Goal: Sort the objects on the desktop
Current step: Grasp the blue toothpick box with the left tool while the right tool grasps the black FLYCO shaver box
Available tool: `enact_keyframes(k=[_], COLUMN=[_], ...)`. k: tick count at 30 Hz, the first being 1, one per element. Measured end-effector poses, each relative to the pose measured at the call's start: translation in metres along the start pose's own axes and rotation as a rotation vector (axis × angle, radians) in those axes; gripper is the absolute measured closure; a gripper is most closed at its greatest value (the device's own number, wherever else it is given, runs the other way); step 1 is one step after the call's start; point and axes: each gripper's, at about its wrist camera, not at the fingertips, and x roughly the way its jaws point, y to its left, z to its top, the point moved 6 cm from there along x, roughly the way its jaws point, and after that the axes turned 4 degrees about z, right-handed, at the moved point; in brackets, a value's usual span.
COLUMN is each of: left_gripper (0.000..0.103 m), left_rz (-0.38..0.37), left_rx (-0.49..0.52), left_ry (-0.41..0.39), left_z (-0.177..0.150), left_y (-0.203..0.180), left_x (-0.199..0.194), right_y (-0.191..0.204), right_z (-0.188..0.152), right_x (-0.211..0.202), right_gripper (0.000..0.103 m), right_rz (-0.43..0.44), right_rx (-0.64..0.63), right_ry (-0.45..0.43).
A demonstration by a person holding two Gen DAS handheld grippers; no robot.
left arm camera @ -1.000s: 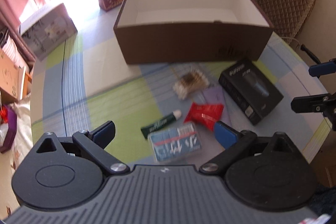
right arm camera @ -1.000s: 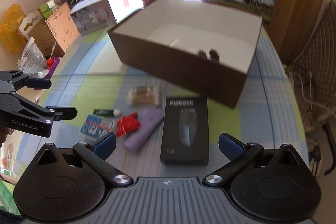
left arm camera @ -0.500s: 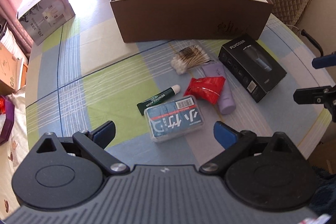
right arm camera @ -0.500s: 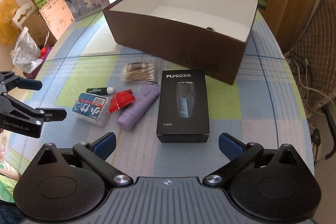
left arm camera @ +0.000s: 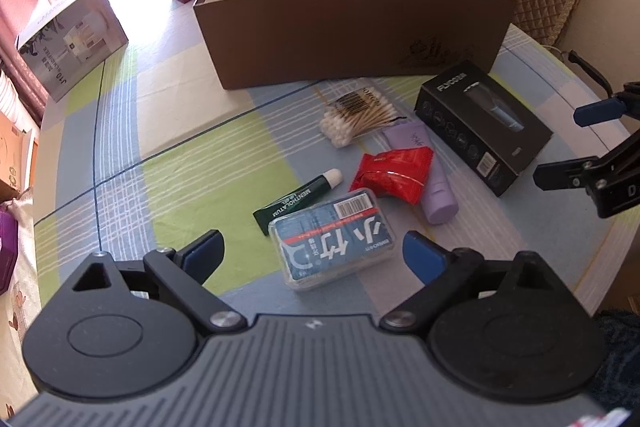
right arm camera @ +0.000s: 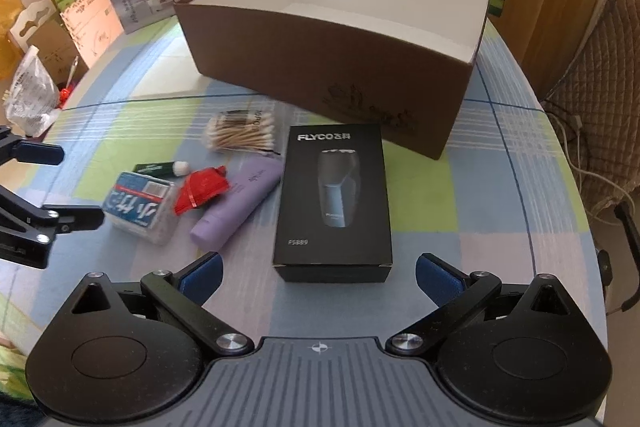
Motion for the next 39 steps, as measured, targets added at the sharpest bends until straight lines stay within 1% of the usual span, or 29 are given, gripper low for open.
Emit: enact_keyframes(k=[2,5,10,13,15,20,27,33,36,38,39], left_gripper=[0.010,0.010,0.010,0.010,0.010,0.008,0.008,0.010,0.015,0.016,0.016], left_rz=[0.001,-0.004,-0.015,-0.013,-0.015,-0.013,-0.041,-0.041,-0.021,-0.013,-0.015], left_rx=[-0.004,-0.006,0.014,0.006,-0.012,-0.069,-0.143,-0.158,-0.152,-0.150,-0.153], left_ry=[0.006,0.012,0.029,0.047,0.059,0.090,0.112,0.125,0.129,0.124,0.123], left_z=[0.000,-0.001,-0.004,-0.006,-0.007,-0.008,-0.005,0.001,0.003,0.004,0.003], left_y=[0.002,0.002,-0.002,-0.006,-0.007,-0.006,-0.005,-0.010,-0.012,-0.011,-0.010], left_x=[0.004,0.009,0.017,0.024,0.028,0.038,0.048,0.062,0.069,0.071,0.071], right_y=[-0.001,-0.002,-0.005,-0.008,-0.010,-0.020,-0.044,-0.058,-0.059,-0.058,-0.058], right_z=[0.000,0.000,0.001,0.000,-0.002,-0.008,-0.025,-0.034,-0.034,-0.033,-0.032], right_x=[0.007,0.018,0.034,0.040,0.039,0.033,0.015,0.004,0.004,0.004,0.004], right_gripper=[0.004,0.008,0.011,0.024,0.026,0.027,0.027,0.027,0.027,0.024,0.020], right_rz=[-0.006,-0.011,-0.017,-0.033,-0.032,-0.049,-0.078,-0.086,-0.085,-0.076,-0.073], right_rx=[-0.005,-0.012,-0.036,-0.053,-0.057,-0.040,0.014,0.069,0.094,0.101,0.104], right_ry=[0.000,0.004,0.003,0.005,0.000,0.017,0.048,0.052,0.060,0.058,0.054])
